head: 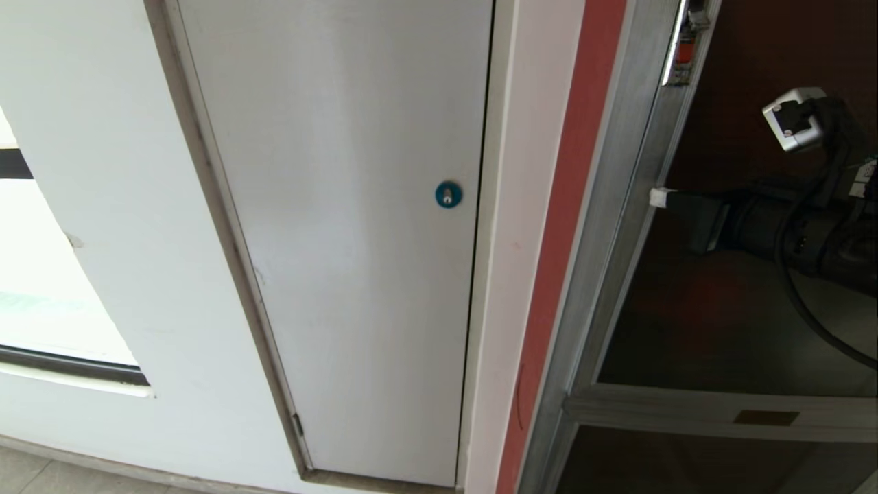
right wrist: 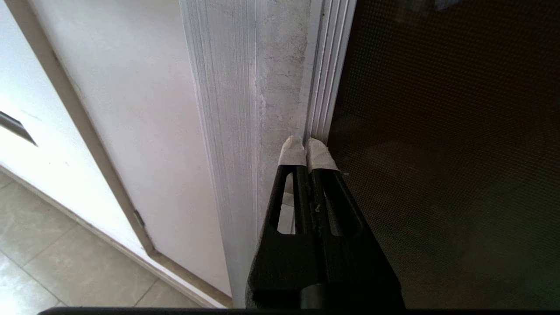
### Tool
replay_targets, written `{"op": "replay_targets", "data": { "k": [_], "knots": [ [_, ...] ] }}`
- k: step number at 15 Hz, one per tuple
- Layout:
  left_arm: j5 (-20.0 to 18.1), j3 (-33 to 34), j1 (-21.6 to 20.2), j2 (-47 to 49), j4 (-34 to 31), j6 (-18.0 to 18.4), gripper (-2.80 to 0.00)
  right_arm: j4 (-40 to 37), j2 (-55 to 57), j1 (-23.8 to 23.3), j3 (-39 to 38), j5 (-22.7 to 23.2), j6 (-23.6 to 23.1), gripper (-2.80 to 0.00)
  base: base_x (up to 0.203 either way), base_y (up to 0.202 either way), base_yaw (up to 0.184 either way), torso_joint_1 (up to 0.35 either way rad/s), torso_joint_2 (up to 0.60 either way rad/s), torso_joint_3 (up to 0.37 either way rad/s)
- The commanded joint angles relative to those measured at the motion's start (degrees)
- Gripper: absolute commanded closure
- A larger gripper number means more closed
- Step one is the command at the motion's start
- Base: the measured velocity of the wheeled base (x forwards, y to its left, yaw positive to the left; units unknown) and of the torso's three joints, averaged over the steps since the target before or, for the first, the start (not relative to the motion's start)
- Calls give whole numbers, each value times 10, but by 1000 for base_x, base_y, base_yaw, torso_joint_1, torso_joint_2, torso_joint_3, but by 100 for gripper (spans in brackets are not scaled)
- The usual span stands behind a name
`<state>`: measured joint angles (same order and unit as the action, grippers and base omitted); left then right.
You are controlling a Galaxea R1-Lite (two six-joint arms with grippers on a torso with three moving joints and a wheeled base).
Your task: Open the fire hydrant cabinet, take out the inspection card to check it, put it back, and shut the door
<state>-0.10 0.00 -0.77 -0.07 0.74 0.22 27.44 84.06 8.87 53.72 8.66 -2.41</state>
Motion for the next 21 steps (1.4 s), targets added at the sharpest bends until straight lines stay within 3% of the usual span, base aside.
{"op": "replay_targets", "data": {
  "k": [1,10,17,21],
  "knots": [
    [0,4,0,0,0,0,0,2,8,0,2,-1,-1,0,0,0,0,0,0,0],
    [0,4,0,0,0,0,0,2,-35,3,-23,0,-1,0,0,0,0,0,0,0],
    [0,4,0,0,0,0,0,0,-115,40,-67,5,2,0,0,0,0,0,0,0],
    [0,4,0,0,0,0,0,-3,-131,48,-37,2,1,0,0,0,0,0,0,0]
  ]
}}
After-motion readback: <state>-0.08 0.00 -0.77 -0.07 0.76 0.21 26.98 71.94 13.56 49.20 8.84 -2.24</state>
